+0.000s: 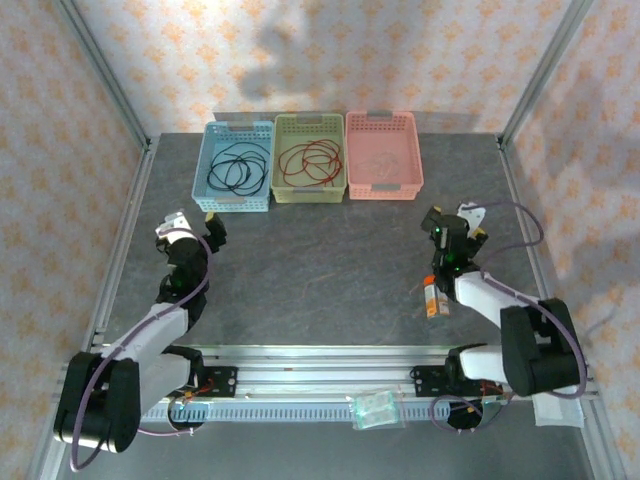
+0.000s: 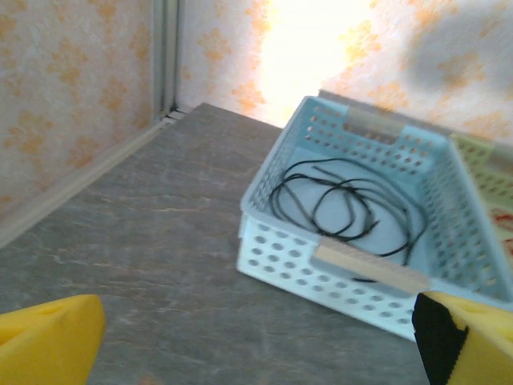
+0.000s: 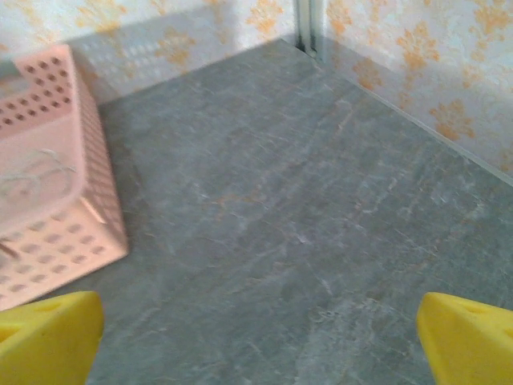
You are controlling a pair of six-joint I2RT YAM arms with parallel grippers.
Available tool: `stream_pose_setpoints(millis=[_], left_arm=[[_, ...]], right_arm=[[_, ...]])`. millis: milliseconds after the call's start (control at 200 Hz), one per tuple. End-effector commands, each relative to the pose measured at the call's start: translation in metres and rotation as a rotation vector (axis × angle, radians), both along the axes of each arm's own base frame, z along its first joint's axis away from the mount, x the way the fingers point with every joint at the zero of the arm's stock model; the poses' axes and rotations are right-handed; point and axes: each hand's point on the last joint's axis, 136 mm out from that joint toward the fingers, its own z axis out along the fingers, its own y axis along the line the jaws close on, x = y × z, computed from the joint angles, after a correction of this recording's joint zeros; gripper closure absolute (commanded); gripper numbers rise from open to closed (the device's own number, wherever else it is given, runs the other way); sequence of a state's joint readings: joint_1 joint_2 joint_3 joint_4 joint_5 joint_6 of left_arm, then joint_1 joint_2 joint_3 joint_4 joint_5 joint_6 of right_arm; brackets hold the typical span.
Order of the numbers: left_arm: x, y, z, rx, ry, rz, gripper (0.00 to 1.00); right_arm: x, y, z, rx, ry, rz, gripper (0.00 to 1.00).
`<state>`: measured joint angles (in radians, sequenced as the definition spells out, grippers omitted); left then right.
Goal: Untangle the cables
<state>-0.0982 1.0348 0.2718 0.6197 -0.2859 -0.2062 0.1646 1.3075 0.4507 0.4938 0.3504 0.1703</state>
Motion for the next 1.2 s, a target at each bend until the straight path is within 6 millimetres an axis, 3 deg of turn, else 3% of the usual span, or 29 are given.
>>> stream_pose_setpoints(millis=[0,70,150,220,385,486,511,596,741,1192], left_arm=[[-0.003,0.014,-0.008,0.159,0.033,0.059,0.01],[-0.001,0.014,-0.018,0.183,0.036,0.048,0.01],[0.010,0.009,-0.021,0.196,0.044,0.014,0.00],[0.017,0.005,-0.012,0.201,-0.027,-0.014,0.00],[0.036,-0.005,-0.014,0.168,-0.082,-0.108,0.00],[0.029,-0.004,-0.025,0.165,-0.105,-0.107,0.00],[0.027,-0.005,-0.018,0.172,-0.146,-0.110,0.00],[0.030,-0.010,-0.026,0.168,-0.097,-0.142,0.00],[0.037,0.002,-0.030,0.125,-0.079,-0.111,0.00],[0.038,-0.005,-0.029,0.140,-0.082,-0.153,0.00]], right_arm=[[0.007,-0.014,0.000,-0.054,-0.046,-0.048,0.00],[0.010,-0.012,-0.007,-0.084,-0.054,-0.015,0.00],[0.013,-0.006,0.005,-0.104,-0.121,0.038,0.00],[0.010,0.000,0.015,-0.115,-0.200,0.105,0.00],[-0.006,-0.012,0.011,-0.050,-0.288,0.114,0.00],[-0.018,-0.016,0.009,-0.036,-0.337,0.112,0.00],[-0.017,-0.014,0.008,-0.035,-0.327,0.125,0.00],[-0.010,-0.013,0.005,-0.036,-0.306,0.128,0.00],[0.006,0.004,-0.002,-0.048,-0.240,0.237,0.00],[0.007,0.006,-0.002,-0.053,-0.239,0.253,0.00]])
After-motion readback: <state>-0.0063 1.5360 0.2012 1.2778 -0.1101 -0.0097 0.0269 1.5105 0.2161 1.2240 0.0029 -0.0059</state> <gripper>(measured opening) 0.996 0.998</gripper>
